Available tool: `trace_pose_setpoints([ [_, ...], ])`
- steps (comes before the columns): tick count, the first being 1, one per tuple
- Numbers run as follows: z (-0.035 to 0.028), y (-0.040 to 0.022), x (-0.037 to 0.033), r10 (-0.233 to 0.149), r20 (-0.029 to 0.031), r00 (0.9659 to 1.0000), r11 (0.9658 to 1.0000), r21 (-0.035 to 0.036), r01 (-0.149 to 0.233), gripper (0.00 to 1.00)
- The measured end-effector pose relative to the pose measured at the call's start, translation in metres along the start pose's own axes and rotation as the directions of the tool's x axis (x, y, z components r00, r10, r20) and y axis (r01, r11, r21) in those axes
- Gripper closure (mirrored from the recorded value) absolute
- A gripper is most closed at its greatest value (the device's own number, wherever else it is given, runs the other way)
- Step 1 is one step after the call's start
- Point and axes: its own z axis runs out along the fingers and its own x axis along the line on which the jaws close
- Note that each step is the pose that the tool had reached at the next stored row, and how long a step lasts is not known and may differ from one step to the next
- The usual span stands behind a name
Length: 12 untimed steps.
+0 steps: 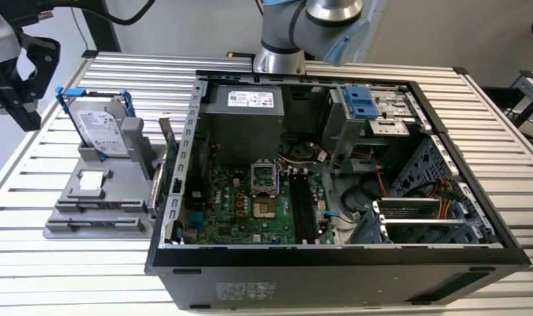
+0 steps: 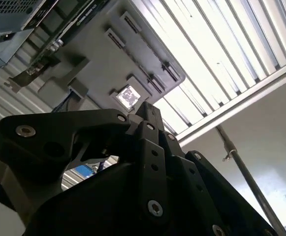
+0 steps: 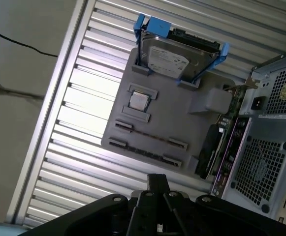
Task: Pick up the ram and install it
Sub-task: 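Pick up the ram and move it above insertion slot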
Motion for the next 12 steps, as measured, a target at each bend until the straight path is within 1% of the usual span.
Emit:
trace_pose_setpoints([
  [6, -0.0011, 0.0001, 0.0002, -0.043, -0.0021, 0.9991, 0.9991, -0.0007, 0.043, 1.00],
  [12, -0.0023, 0.0002, 0.0004, -0.087, -0.0042, 0.9962, 0.9962, -0.0016, 0.087, 1.00],
])
